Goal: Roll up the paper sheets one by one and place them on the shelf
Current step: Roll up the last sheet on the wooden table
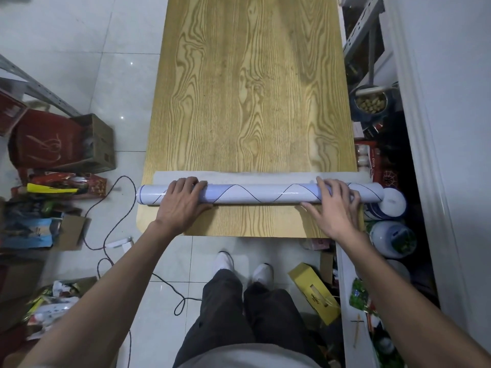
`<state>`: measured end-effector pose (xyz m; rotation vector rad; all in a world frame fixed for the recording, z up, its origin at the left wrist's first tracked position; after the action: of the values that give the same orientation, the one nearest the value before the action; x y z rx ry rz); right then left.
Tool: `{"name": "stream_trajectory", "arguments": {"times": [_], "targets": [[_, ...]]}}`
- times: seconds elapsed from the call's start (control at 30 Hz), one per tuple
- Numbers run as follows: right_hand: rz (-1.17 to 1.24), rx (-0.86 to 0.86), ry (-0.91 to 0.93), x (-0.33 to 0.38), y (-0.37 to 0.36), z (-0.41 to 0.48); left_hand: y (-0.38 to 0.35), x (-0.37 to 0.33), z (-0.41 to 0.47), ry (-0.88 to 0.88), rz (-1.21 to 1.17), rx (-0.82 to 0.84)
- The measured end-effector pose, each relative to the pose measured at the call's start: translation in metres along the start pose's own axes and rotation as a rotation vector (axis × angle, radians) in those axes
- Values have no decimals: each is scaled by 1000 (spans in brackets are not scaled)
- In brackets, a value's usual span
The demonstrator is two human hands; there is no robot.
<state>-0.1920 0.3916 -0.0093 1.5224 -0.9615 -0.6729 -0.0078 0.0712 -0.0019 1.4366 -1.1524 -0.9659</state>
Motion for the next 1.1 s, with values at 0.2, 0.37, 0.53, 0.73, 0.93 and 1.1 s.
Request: {"name": "stream_trajectory", "arguments": {"times": [0.2,0.37,0.53,0.73,0.93,1.1], "targets": [[141,63,6,-4,-2,-1,-2,2,-5,-53,-105,52],[191,46,37,0,2,2,-5,-9,4,-34,-236,87],[160,44,21,-4,-1,3,2,-8,14,-14,-147,39],[154,-10,-49,0,-8,-2,-4,-9,17,16,-96,96],[209,-122,-26,3,15,-11,27,-4,10,30,-104,-76],[251,-291,-40,7,67,-21,90,-1,4,48,-89,-257]]}}
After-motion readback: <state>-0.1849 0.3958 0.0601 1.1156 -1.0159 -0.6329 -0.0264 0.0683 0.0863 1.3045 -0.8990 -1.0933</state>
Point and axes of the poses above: each hand's wrist, its own z-axis towards the middle knuckle, its own y-axis out of the back of the hand, x = y × z, the point moved 6 cm from there along z, towards the middle knuckle, and after that the axes turned 4 degrees about z, right-handed, at the moved point
